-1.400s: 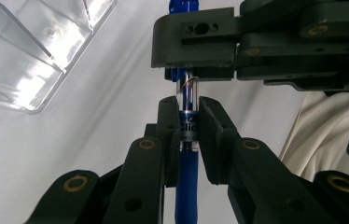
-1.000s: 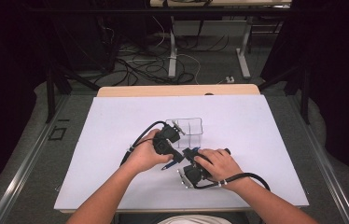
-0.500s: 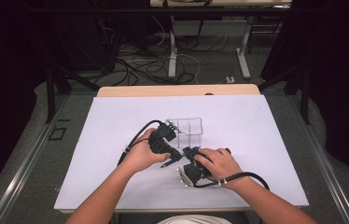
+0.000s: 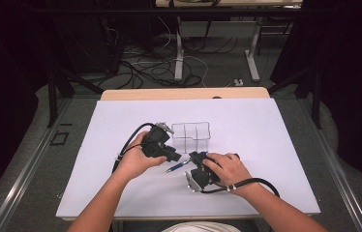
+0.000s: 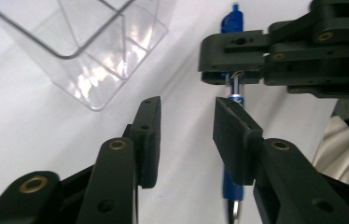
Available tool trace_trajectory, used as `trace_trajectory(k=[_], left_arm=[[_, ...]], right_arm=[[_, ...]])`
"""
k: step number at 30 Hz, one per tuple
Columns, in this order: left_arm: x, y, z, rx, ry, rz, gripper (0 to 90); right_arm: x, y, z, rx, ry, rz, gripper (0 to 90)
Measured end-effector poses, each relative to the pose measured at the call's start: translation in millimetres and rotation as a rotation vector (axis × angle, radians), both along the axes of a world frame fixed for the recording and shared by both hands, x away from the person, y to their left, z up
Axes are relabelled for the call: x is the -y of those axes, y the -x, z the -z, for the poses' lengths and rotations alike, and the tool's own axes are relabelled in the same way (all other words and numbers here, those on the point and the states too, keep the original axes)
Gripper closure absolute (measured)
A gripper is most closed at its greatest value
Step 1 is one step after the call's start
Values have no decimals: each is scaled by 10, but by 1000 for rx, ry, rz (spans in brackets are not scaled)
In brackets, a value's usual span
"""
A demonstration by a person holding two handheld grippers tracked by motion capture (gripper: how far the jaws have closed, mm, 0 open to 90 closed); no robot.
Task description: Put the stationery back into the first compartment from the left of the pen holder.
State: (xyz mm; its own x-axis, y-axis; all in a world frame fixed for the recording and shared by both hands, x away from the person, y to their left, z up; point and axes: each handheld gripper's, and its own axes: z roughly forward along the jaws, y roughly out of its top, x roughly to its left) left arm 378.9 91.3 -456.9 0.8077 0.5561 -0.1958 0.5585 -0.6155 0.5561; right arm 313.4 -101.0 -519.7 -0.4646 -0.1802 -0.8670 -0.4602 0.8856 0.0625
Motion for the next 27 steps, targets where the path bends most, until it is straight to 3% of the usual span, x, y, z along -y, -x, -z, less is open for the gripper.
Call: trace_trajectory(k=[3,9,10,11,14,20,22,23,24,25,27], left_arm=[[-73,-14,31,27,-10,-24,580],[-266,-37,60,85,0,-68,520],[-298,-37,66,95,0,-73,505],[-327,-38,75,102,1,-78,498],[-397,-50,84,120,29,-110,444],[-503,-89,97,161,32,-159,375],[-538,-97,103,179,30,-174,362],[-552,-99,104,186,28,-182,361],[-565,-104,113,197,39,-189,356],[-583,-110,110,200,36,-194,355],[-612,-115,108,195,54,-219,352]], right_arm=[[8,-10,-35,16,-22,-14,790],[49,-8,-134,-24,-127,-4,790],[64,21,-202,-60,-92,48,790],[66,-10,-173,-40,-168,6,790],[72,-19,-211,-52,-196,7,790],[92,-60,-220,-137,-290,28,790],[100,-61,-219,-158,-289,53,790],[101,-75,-214,-163,-297,36,790],[102,-71,-202,-177,-327,47,790],[101,-78,-212,-183,-314,41,790],[97,-66,-222,-201,-341,60,790]])
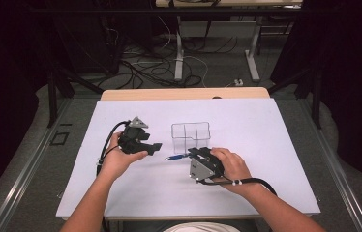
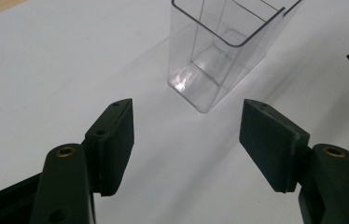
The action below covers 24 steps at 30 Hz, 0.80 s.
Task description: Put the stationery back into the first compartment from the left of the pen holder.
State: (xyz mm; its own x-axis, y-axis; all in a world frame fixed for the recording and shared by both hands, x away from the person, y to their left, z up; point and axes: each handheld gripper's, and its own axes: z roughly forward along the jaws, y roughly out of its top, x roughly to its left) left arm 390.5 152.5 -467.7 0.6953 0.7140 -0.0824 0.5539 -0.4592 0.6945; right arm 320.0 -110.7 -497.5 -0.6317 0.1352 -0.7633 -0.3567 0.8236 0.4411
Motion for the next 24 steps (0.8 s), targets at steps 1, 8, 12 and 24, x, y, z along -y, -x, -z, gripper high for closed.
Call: trace_trajectory(k=[1,8,12,24], left_arm=[[-14,-4,0,3,1,-7,342],[-111,-13,47,-20,70,-47,301],[-146,-35,68,1,92,-77,225],[-215,-59,77,43,98,-165,23]], right_arm=[[10,-7,-20,-2,-3,-1,790],[43,-49,-72,-51,-57,7,790],[50,-83,-59,-110,-114,18,790],[125,-159,-127,-235,-252,33,790]])
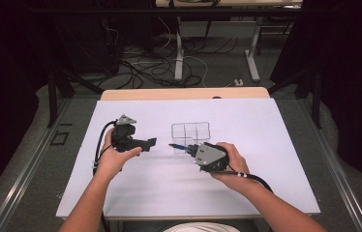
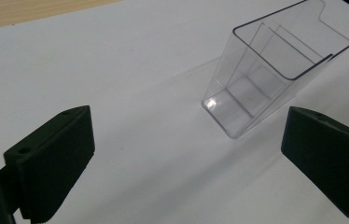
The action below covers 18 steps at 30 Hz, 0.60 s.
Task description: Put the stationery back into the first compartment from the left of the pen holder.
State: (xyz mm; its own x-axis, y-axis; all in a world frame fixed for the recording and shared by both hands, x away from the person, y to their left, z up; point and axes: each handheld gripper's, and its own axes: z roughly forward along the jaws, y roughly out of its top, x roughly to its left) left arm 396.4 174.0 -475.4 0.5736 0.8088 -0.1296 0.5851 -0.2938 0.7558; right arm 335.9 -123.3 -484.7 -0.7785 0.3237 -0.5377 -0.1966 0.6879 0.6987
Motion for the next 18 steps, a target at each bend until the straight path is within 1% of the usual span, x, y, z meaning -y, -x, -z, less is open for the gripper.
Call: trace_trajectory(k=[1,3,4,5,6,7,9,10,11,12,14,18], left_arm=[[-4,-4,7,2,3,1,19],[-16,-6,10,5,-6,-5,1],[-19,-3,11,4,-8,-19,1],[-29,-10,10,14,-17,-25,1],[-36,-11,12,13,-10,-32,1],[-47,-17,12,21,-16,-38,1],[-58,-18,16,15,0,-52,1],[-69,-23,16,17,-5,-52,1],[-75,-22,17,13,-7,-61,1],[-78,-27,25,15,4,-62,1],[-90,-34,30,12,-3,-60,1],[-92,-38,37,2,4,-64,1]], right_arm=[[13,-6,-14,-15,-19,1,790],[37,-25,-38,-40,-51,5,790],[51,-37,-50,-58,-63,11,790],[65,-56,-62,-66,-80,14,790],[79,-74,-74,-84,-99,21,790],[93,-97,-88,-101,-123,25,790],[119,-148,-117,-136,-170,36,790],[130,-176,-133,-153,-186,46,790],[135,-211,-142,-167,-210,56,790],[138,-252,-152,-183,-232,65,791],[140,-341,-175,-226,-278,89,790],[87,-521,-245,-298,-368,127,791]])
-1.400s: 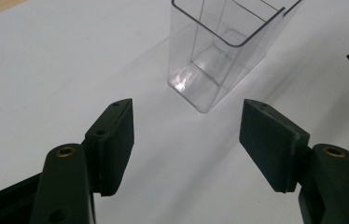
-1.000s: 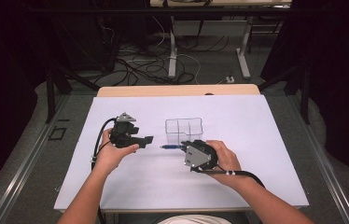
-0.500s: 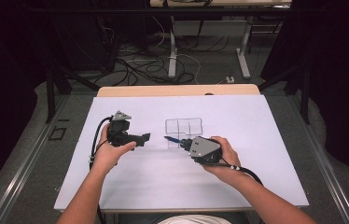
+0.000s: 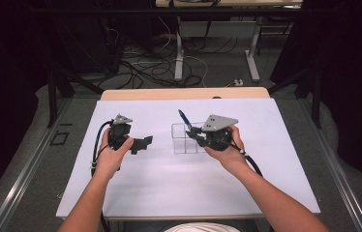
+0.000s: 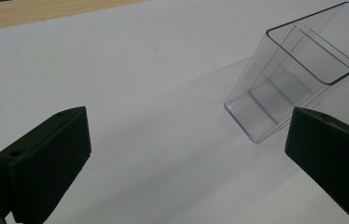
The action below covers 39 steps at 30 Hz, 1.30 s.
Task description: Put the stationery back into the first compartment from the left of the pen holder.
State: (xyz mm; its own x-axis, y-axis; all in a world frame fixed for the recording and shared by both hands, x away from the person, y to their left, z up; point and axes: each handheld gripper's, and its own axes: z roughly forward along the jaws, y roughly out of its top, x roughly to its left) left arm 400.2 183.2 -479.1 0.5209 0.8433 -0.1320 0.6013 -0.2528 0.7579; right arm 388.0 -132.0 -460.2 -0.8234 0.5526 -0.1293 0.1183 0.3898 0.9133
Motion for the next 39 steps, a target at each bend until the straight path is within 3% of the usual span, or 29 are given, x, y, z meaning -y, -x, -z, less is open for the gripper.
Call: trace_trajectory(k=[5,12,13,31,35,39], left_arm=[[-4,-2,-7,-2,5,10,1],[-10,6,-25,7,11,3,1],[-13,8,-32,5,8,5,1],[-24,3,-41,10,4,-5,1],[-44,1,-37,15,9,0,1],[-61,3,-37,15,14,-12,1]], right_arm=[[-169,-188,-78,-38,-56,31,791],[-421,-345,-82,-70,-41,43,790],[-450,-358,-67,-76,-61,56,790],[-545,-450,98,-171,-16,118,781],[-506,-432,103,-152,-32,135,611],[-370,-339,48,-92,-41,159,472]])
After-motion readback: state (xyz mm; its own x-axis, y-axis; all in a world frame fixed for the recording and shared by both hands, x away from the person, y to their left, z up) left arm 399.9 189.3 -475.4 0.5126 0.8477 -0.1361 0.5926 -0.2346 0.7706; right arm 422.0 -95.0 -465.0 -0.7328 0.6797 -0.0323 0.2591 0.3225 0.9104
